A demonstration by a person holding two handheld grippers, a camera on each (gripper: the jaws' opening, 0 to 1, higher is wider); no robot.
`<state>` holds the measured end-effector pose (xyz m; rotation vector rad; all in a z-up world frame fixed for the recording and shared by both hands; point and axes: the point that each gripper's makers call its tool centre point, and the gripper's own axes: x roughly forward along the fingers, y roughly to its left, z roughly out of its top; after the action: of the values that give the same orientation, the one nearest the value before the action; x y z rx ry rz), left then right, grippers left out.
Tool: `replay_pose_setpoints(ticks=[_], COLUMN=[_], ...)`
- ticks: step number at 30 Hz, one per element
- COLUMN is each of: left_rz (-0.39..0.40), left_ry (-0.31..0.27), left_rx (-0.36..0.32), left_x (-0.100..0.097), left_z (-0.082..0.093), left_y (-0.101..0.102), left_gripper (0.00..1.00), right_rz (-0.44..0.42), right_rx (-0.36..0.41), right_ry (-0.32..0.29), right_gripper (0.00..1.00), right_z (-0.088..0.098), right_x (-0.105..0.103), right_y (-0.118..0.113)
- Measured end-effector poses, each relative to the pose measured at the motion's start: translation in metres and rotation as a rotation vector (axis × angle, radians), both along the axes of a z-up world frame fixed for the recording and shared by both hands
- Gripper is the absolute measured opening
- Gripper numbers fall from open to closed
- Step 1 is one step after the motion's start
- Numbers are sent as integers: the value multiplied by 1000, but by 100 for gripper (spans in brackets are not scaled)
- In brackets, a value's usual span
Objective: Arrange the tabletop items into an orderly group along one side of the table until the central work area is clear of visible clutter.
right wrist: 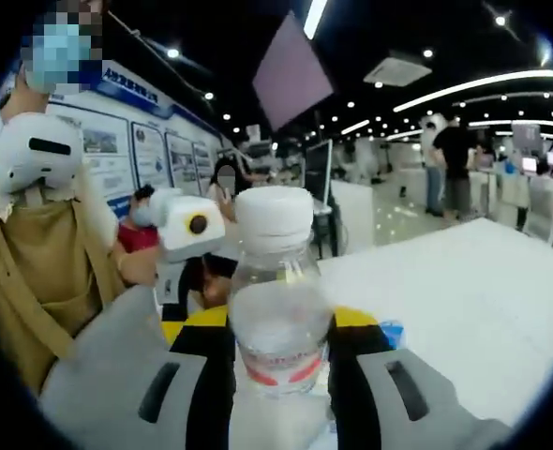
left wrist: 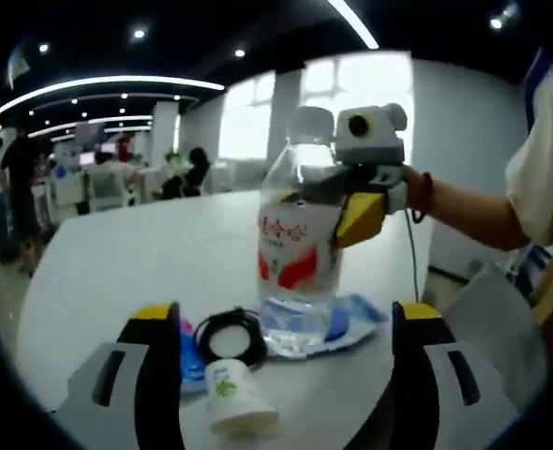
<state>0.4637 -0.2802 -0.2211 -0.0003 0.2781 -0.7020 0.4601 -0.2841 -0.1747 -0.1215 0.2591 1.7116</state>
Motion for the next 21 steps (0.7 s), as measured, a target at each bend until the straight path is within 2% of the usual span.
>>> replay_pose_setpoints(ticks=[5,9,13,21], left_rz=[-54,-74,-133,-169], left_ry=[-50,-63,-83,-76], left_rx=[-38,-49,-65,-76], left_x=[-6,-7,-14,-17], left_z=[13,17,23,23], left_y=[-10,-13,-22,-29], left_gripper=[87,86,78,70], right_rz=[83,126,170,201], right_rx=[3,3,-15,-29], right_ry=[-7,-2,-16,-34], right_gripper=[37,37,37,37], right_z=[7,9,9,9], right_x=[-21,-32,-43,-55], right_y=[-1,-3,-6,-8])
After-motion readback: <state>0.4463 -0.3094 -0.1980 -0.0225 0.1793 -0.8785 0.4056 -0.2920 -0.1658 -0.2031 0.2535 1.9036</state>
